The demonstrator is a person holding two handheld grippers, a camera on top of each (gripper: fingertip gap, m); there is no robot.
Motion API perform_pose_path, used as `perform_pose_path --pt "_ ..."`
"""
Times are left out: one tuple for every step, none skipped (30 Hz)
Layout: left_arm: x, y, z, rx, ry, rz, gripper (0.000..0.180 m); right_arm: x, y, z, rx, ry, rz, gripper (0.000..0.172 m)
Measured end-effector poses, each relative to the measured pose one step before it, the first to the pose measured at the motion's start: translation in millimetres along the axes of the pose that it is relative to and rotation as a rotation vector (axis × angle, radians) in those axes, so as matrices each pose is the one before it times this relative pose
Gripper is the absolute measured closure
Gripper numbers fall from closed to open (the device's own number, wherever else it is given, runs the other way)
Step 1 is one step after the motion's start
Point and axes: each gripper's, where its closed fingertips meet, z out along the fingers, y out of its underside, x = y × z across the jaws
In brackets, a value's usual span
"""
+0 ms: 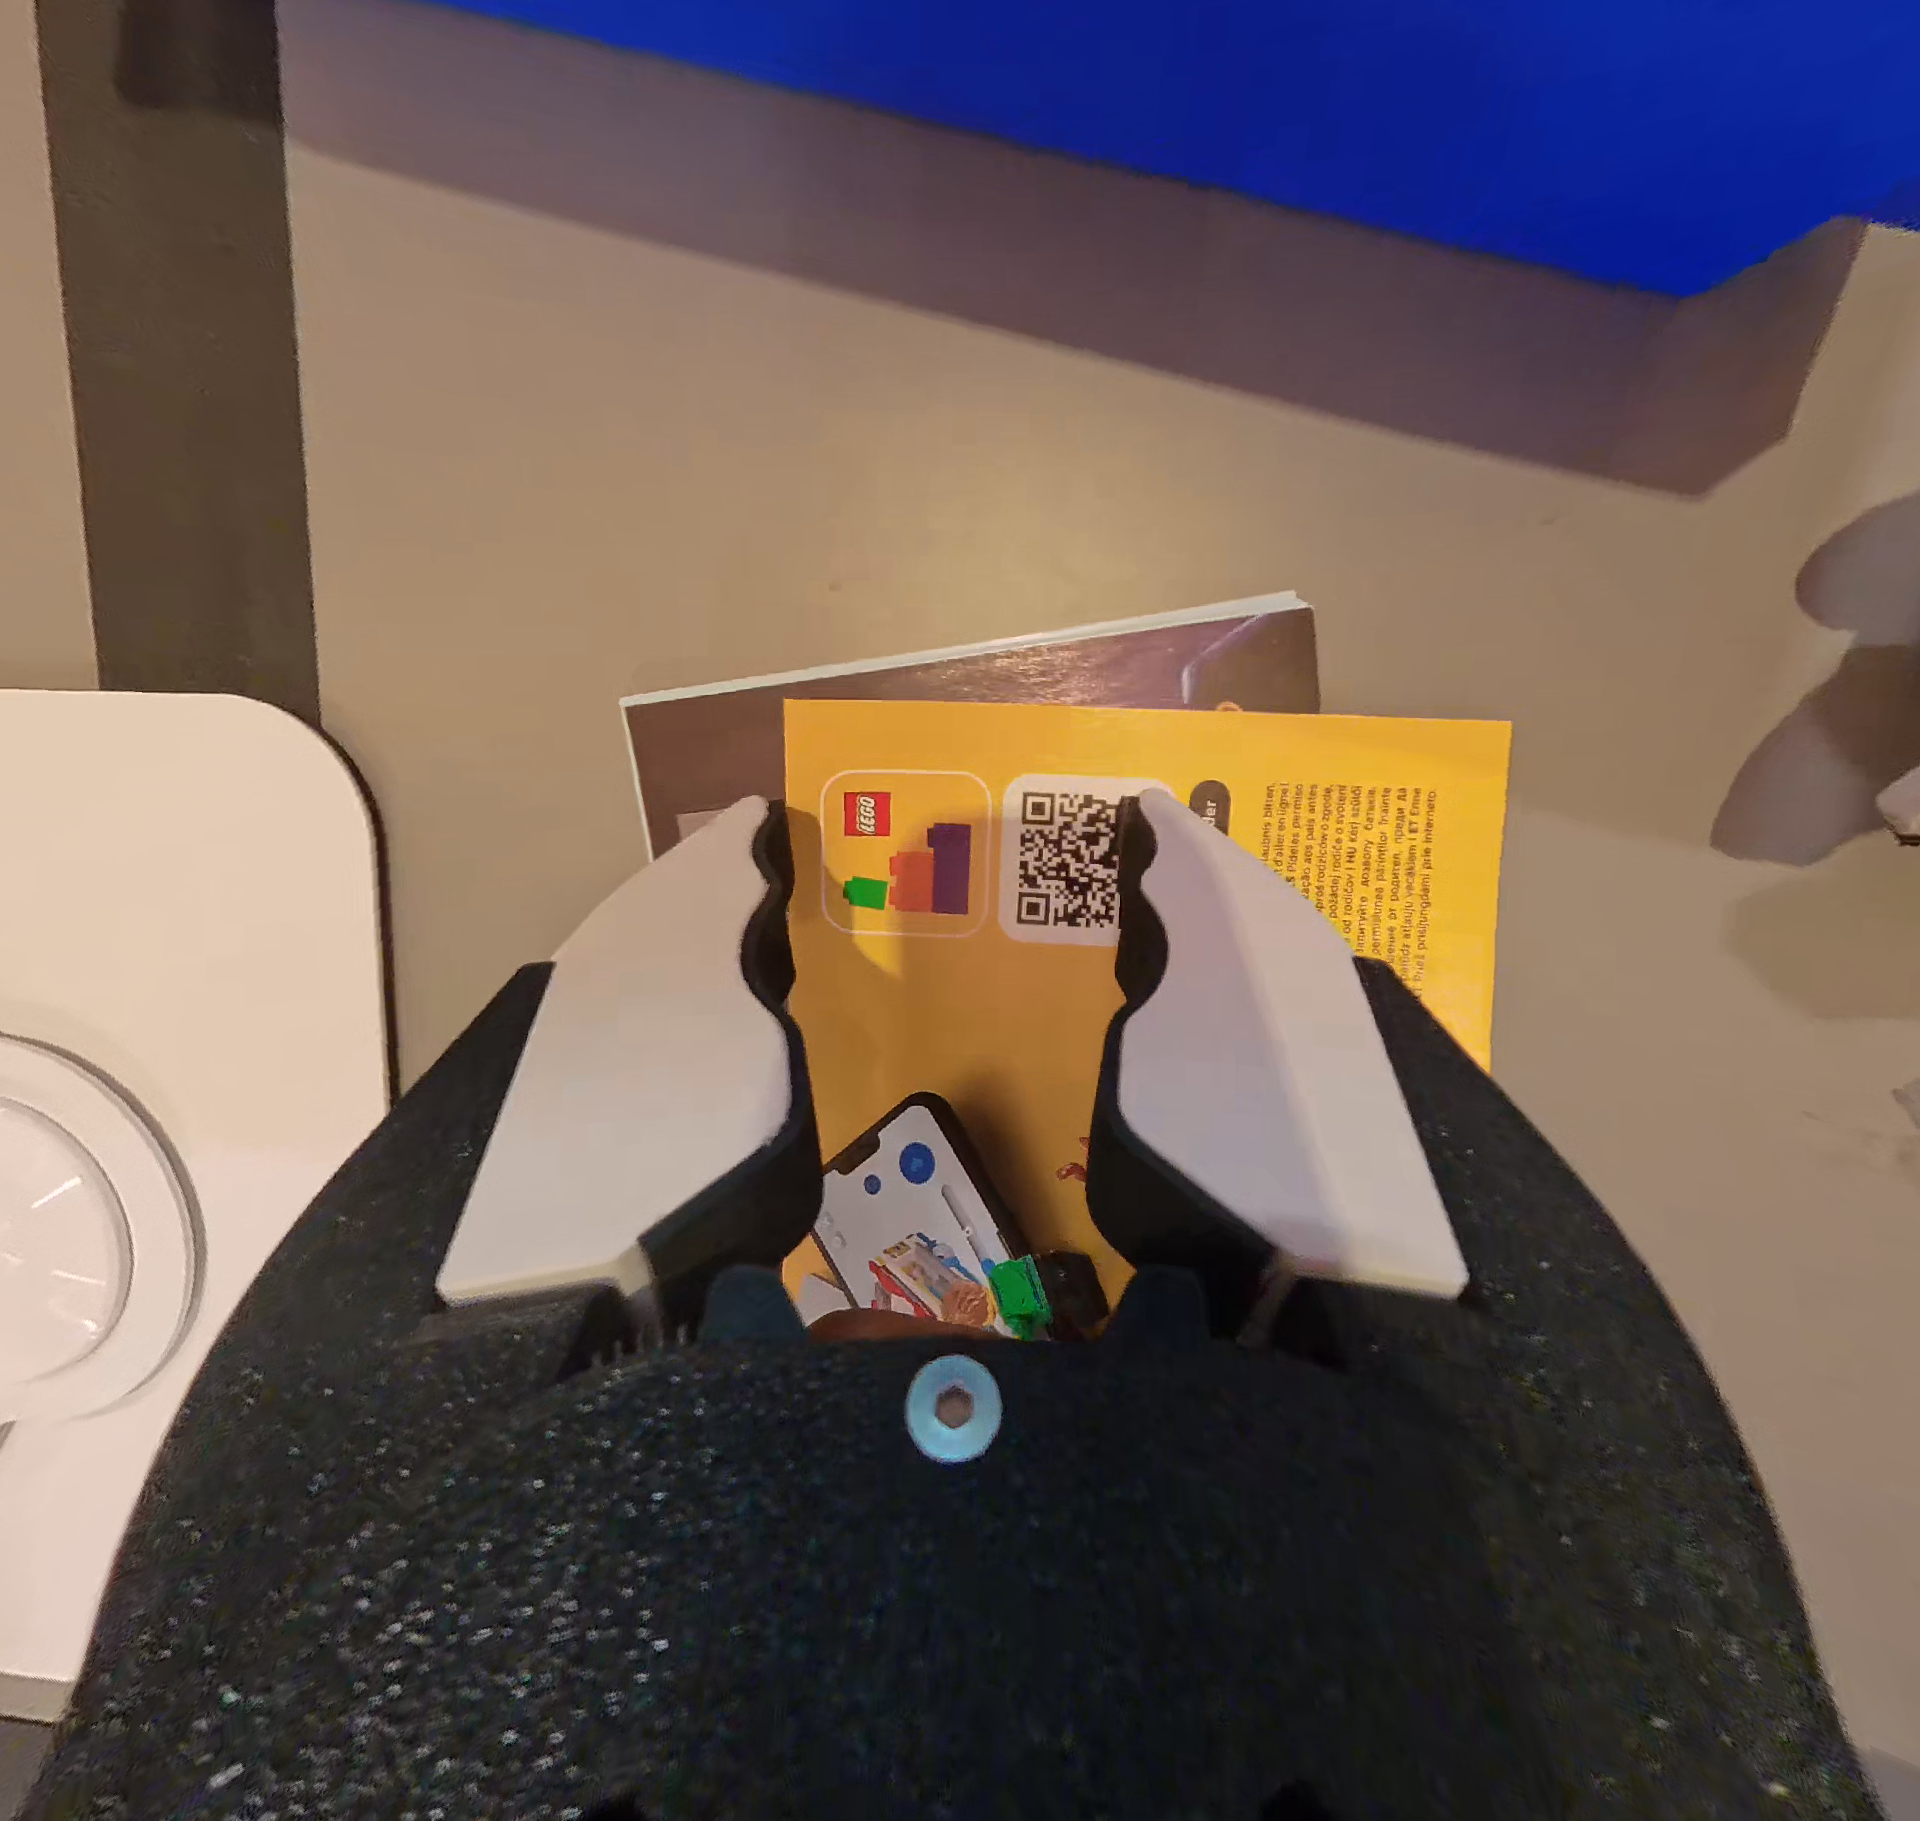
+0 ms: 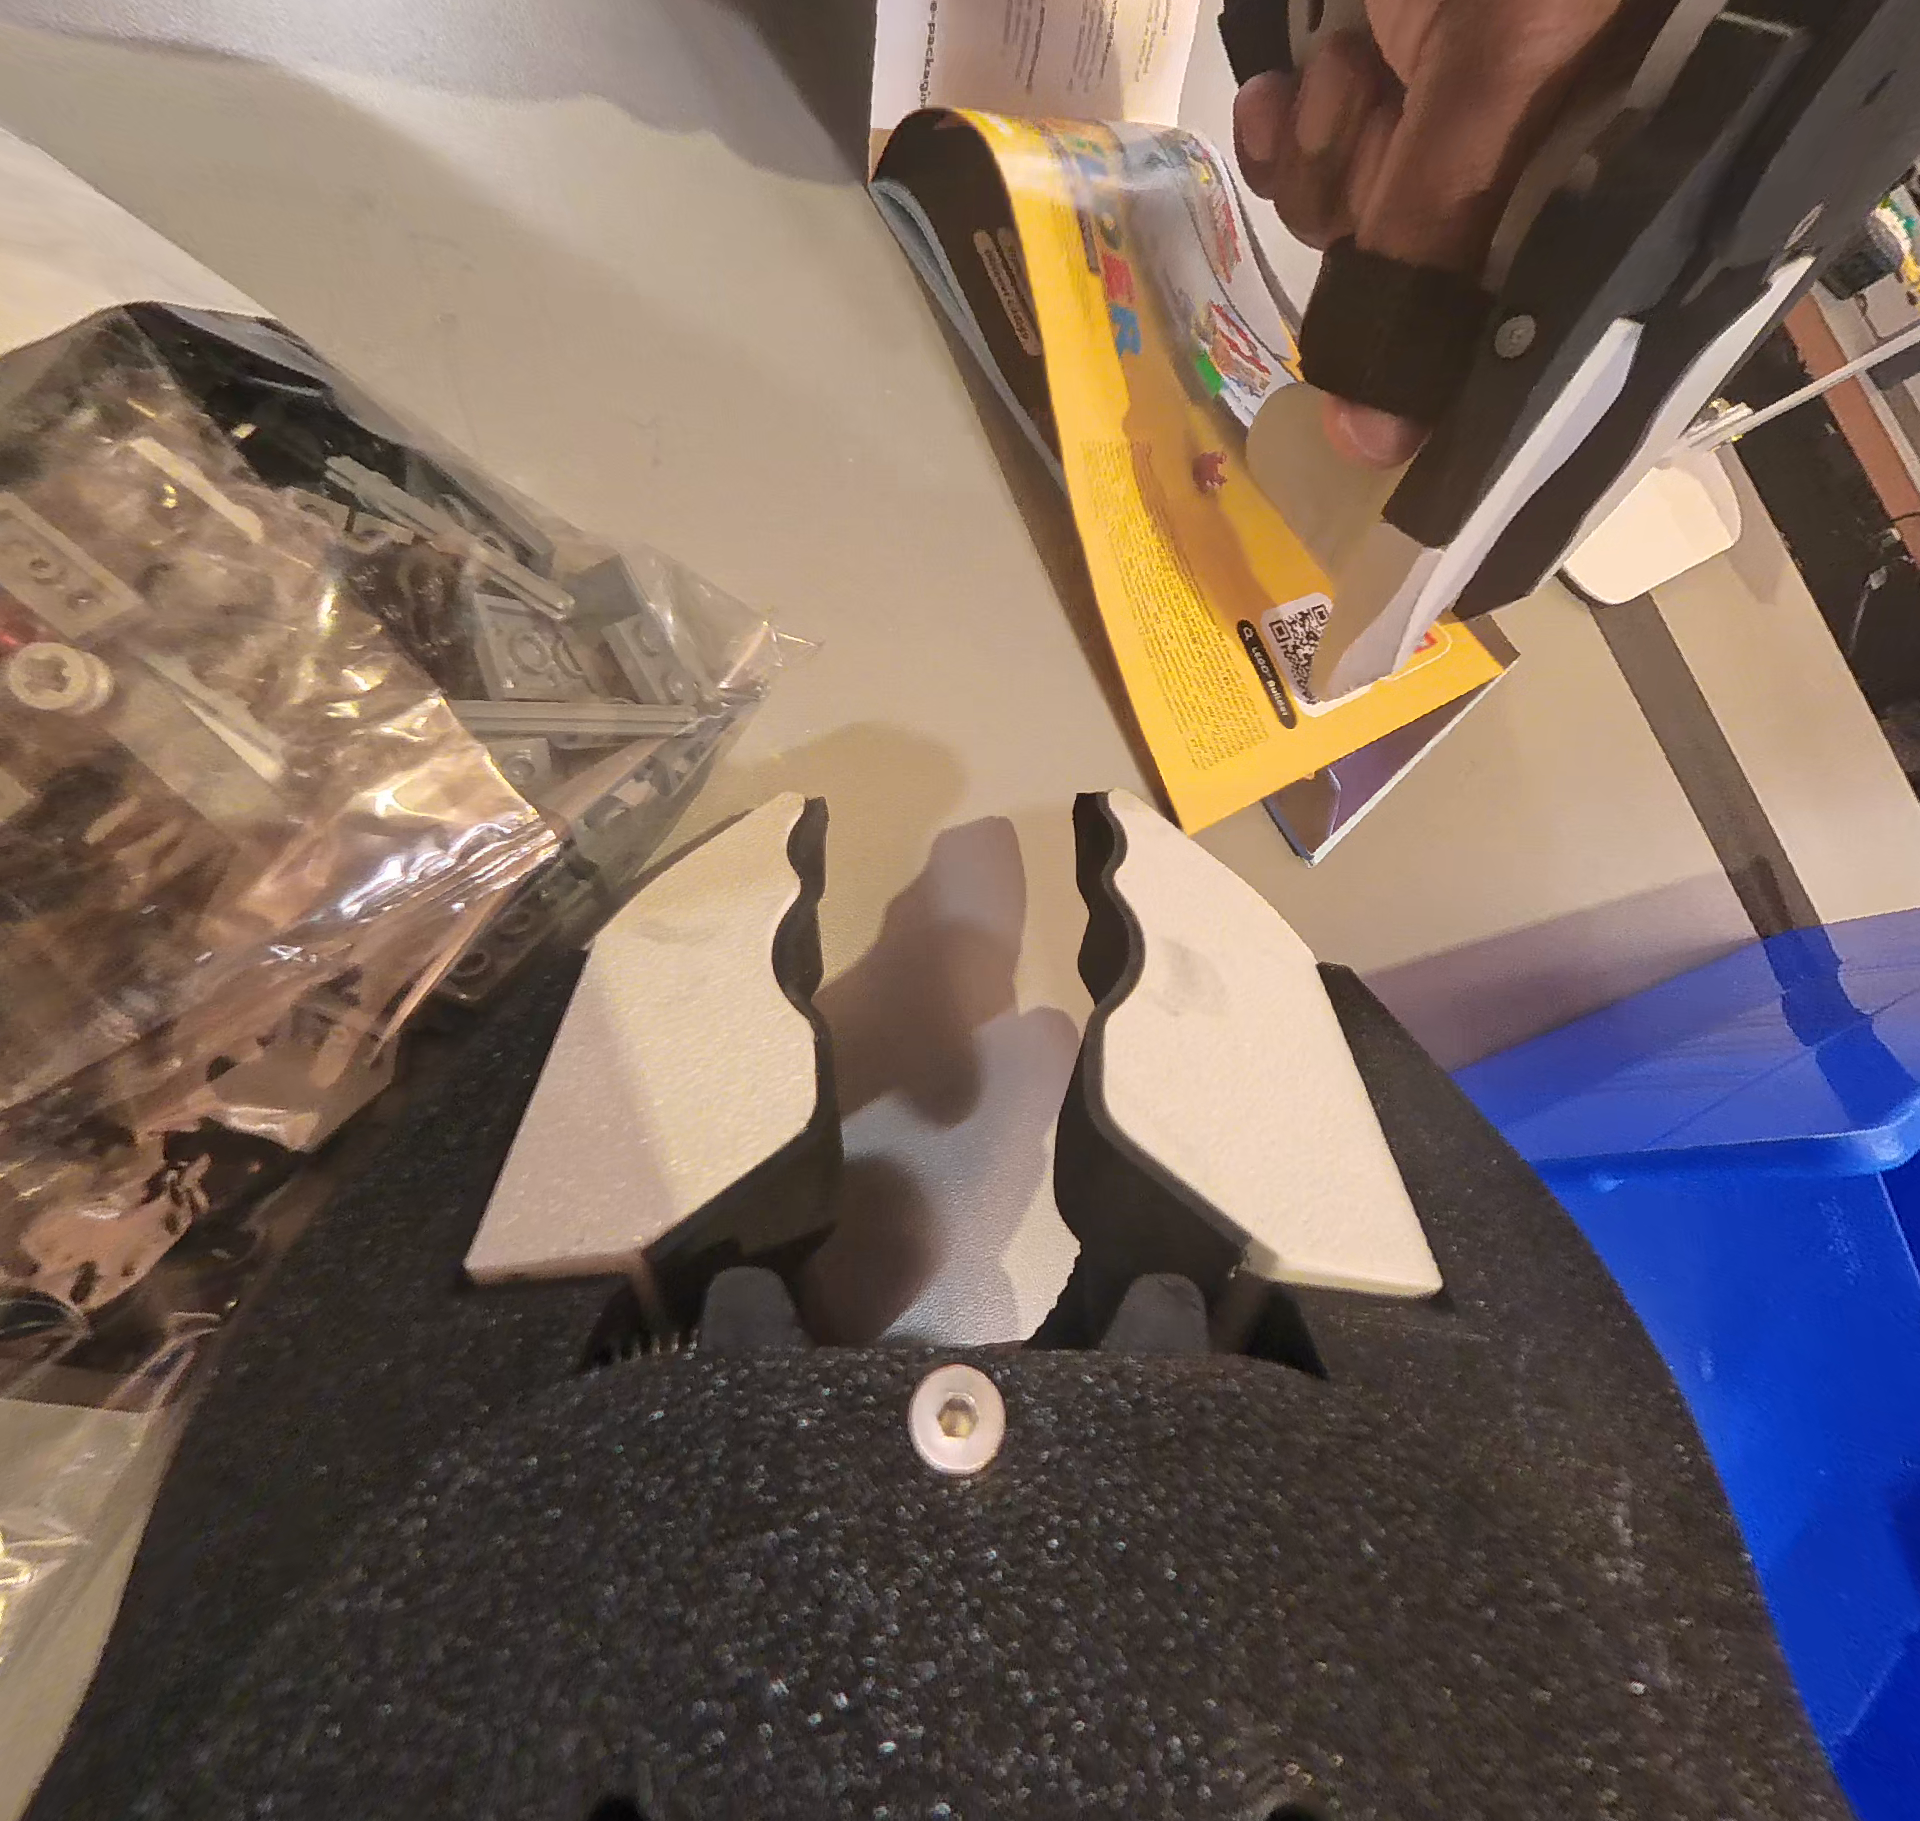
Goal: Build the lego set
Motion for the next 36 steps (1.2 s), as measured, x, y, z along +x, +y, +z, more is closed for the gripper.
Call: perform_pose_path --pt "1.6 0.23 -0.14 -0.0021 0.0047 0.0044 0.12 -0.13 -0.01 0.01 0.0001 0.0003 -0.0011 0.125" --pt "1.92 0.42 -0.35 -0.0024 0.0064 0.0034 0.119 -0.04 -0.01 -0.07 0.0 0.0002 -0.0008 0.125" --pt "1.81 0.57 -0.19 -0.0031 0.0066 0.0036 0.119 0.06 0.02 -0.09 -0.0002 0.0011 -0.0005 0.125" --pt "1.23 0.45 -0.22 -0.0021 0.0025 0.003 0.119 0.22 0.1 -0.08 -0.0012 0.002 -0.0007 0.125" --pt "0.77 0.47 -0.2 -0.0021 0.0008 0.0014 0.119 0.47 0.52 -0.24 -0.0032 0.003 -0.0024 0.125" --pt "0.4 0.34 -0.22 -0.0011 -0.001 0.0001 0.119 1.25 1.47 -0.36 -0.008 0.0068 -0.0073 0.125" --pt "0.38 0.28 -0.18 -0.0007 -0.0011 0.0001 0.119 3.65 1.87 -0.31 -0.0097 0.02 -0.012 0.125" --pt "0.5 0.31 -0.2 0.0 0.0003 0.0008 0.119 4.89 2.17 -0.16 -0.0106 0.0283 -0.0181 0.124" --pt "0.51 0.08 -0.07 0.0012 0.0009 0.0008 0.119 4.34 1.77 -0.03 -0.0073 0.0272 -0.0203 0.123" --pt "0.2 0.02 0.11 0.0011 0.0013 -0.0006 0.119 3.12 0.98 0.18 -0.0037 0.0216 -0.0174 0.123" --pt "0.22 -0.04 0.03 0.0012 0.0009 -0.0017 0.119 2.18 0.18 0.28 -0.0004 0.0193 -0.0117 0.123" --pt "-0.04 0.1 -0.03 0.001 0.0004 -0.0014 0.119 1.97 -0.57 0.31 0.0022 0.0222 -0.0116 0.122" --pt "0.28 0.38 -0.19 0.0001 0.0014 -0.0004 0.119 1.51 -0.89 0.52 0.003 0.024 -0.0167 0.123" --pt "0.43 0.44 -0.21 0.0001 0.0024 -0.0019 0.119 1.41 -1.04 0.56 0.0023 0.0247 -0.0195 0.123" --pt "0.39 0.66 -0.19 0.0 0.0032 -0.0032 0.119 1.35 -0.96 0.78 0.0009 0.0237 -0.0184 0.124" --pt "0.01 0.57 -0.13 0.001 0.0018 -0.0035 0.119 1.0 -0.95 1.22 -0.0009 0.0199 -0.0156 0.125" --pt "-0.05 0.7 -0.19 0.0009 0.0016 -0.0034 0.119 1.06 -1.04 1.78 -0.0013 0.0184 -0.0138 0.127" --pt "-0.16 0.5 -0.21 0.0006 0.001 -0.0035 0.119 0.53 -1.4 2.08 0.0005 0.0148 -0.0142 0.13" --pt "-0.23 0.59 -0.13 0.0004 0.0015 -0.0045 0.119 -0.01 -1.89 2.42 0.0033 0.0101 -0.0146 0.132" --pt "-0.12 0.44 -0.06 0.001 0.0027 -0.0048 0.119 -0.22 -2.23 2.33 0.0056 0.0068 -0.0122 0.135" --pt "0.0 0.34 -0.01 0.0017 0.0036 -0.0049 0.119 -0.24 -2.32 2.2 0.005 0.0036 -0.0064 0.137" --pt "-0.03 0.31 0.12 0.0016 0.0042 -0.0061 0.119 0.04 -2.08 2.28 0.0035 0.0018 0.0004 0.138" --pt "-0.26 0.21 0.06 0.002 0.0026 -0.0059 0.12 0.38 -1.42 2.42 -0.0004 0.0008 0.005 0.139" --pt "-0.04 0.3 -0.01 0.0016 0.0028 -0.0048 0.12 0.78 -0.79 2.61 -0.0053 0.0014 0.007 0.14" --pt "0.19 0.3 -0.02 0.0015 0.0027 -0.0032 0.12 1.27 -0.33 2.66 -0.009 0.0042 0.006 0.14" --pt "0.18 0.28 -0.02 0.0018 0.0022 -0.002 0.12 1.51 -0.27 2.75 -0.0107 0.006 0.0025 0.14" --pt "0.16 0.11 -0.04 0.002 0.0016 -0.0005 0.12 1.32 -0.41 2.62 -0.0092 0.0074 -0.0016 0.139" --pt "0.1 0.27 -0.02 0.0015 0.0016 -0.0008 0.12 1.18 -0.29 2.44 -0.0092 0.0081 -0.0046 0.139" --pt "-0.05 0.2 -0.09 0.0011 0.0007 -0.001 0.12 0.62 -0.8 2.22 -0.0065 0.0063 -0.0072 0.139" --pt "-0.15 0.05 -0.13 0.001 -0.0002 -0.001 0.121 0.21 -0.88 1.87 -0.0048 0.0046 -0.007 0.14" --pt "-0.21 0.08 -0.03 0.001 0.0001 -0.0017 0.121 -0.24 -0.83 1.57 -0.0038 0.0018 -0.0052 0.141" --pt "0.07 0.11 -0.05 0.0003 0.001 -0.0026 0.121 0.05 -0.59 1.34 -0.0048 0.0023 -0.0029 0.142" --pt "-0.13 -0.08 0.05 0.0008 0.0 -0.0013 0.121 0.49 -0.38 1.19 -0.0052 0.0043 -0.001 0.142" --pt "-0.07 -0.03 -0.09 0.0014 -0.0006 0.0003 0.122 0.27 -0.2 0.99 -0.0033 0.0026 -0.0018 0.142" --pt "0.14 0.06 -0.03 0.0007 0.0004 0.0004 0.122 0.07 -0.33 0.88 -0.0015 0.0016 -0.0037 0.143" --pt "0.14 0.08 -0.15 0.0006 0.0008 -0.0001 0.122 -0.14 0.05 0.83 -0.0018 0.0004 -0.0039 0.144"
